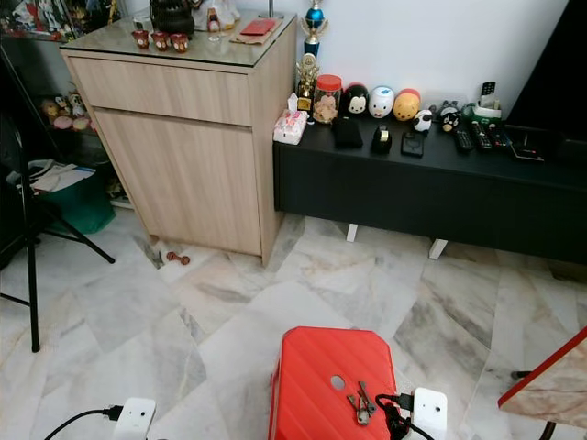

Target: Hang keys on a hook

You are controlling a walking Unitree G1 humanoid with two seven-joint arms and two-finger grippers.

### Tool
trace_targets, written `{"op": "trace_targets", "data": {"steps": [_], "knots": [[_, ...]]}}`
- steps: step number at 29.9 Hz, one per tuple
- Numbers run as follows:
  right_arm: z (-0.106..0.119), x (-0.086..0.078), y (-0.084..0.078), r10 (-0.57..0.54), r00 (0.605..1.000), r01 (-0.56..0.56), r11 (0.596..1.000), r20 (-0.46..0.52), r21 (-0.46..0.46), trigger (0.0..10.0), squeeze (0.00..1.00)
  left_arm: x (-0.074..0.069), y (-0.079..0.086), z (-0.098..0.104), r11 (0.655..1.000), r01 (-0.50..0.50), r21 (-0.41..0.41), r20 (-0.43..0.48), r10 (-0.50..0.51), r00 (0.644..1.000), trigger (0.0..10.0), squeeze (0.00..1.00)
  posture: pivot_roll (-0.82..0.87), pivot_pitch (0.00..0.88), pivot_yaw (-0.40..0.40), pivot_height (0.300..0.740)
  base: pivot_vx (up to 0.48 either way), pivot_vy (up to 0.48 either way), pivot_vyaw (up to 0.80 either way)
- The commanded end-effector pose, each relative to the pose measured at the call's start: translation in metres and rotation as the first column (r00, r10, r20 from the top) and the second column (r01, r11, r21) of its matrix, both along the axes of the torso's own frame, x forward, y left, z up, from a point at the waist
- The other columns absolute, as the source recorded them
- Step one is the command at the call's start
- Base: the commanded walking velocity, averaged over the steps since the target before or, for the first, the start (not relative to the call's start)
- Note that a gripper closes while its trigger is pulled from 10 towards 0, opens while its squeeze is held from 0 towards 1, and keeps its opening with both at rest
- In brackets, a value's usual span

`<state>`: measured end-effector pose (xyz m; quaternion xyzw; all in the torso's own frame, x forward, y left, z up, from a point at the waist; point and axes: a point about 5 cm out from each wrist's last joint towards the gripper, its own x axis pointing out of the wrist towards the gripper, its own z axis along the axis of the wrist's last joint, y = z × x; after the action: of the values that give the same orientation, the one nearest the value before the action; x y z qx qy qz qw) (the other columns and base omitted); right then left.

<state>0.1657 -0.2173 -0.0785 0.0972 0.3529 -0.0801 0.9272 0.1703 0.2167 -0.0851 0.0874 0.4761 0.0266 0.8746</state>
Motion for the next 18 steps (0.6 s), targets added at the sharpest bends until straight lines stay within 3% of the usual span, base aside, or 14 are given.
{"op": "trace_targets", "data": {"steps": [1,2,4,8,18], "knots": [[0.000,-0.002,0.000,-0.007,1.000,0.007,1.000,0.014,0.009,10.0,0.00,-0.003,-0.002,-0.001,0.999,0.029,0.014,-0.007,-0.029,1.000,10.0,0.00,0.01,0.000,-0.048,0.740,0.000,0.000,0.00],[0.038,0.066,0.018,0.062,0.966,-0.056,0.998,0.250,-0.032,10.0,0.00,-0.002,-0.002,-0.001,0.999,0.030,0.017,-0.003,-0.030,1.000,10.0,0.00,0.01,0.000,-0.051,0.740,0.000,0.000,0.00],[0.062,0.095,0.030,0.129,0.923,-0.102,0.991,0.361,-0.091,10.0,0.00,-0.002,-0.002,-0.001,0.999,0.027,0.017,0.001,-0.027,1.000,10.0,0.00,0.01,0.000,-0.052,0.740,0.000,0.000,0.00],[0.070,0.096,0.039,0.185,0.878,-0.139,0.981,0.441,-0.135,10.0,0.00,-0.001,-0.002,-0.001,0.999,0.030,0.017,0.001,-0.030,1.000,10.0,0.00,0.01,0.000,-0.054,0.740,0.000,0.000,0.00],[0.084,0.100,0.040,0.141,0.823,-0.099,0.990,0.550,-0.105,10.0,0.00,0.000,-0.002,0.000,1.000,0.022,0.022,0.010,-0.022,1.000,10.0,0.00,0.02,0.000,-0.059,0.740,0.000,0.000,0.00]]}}
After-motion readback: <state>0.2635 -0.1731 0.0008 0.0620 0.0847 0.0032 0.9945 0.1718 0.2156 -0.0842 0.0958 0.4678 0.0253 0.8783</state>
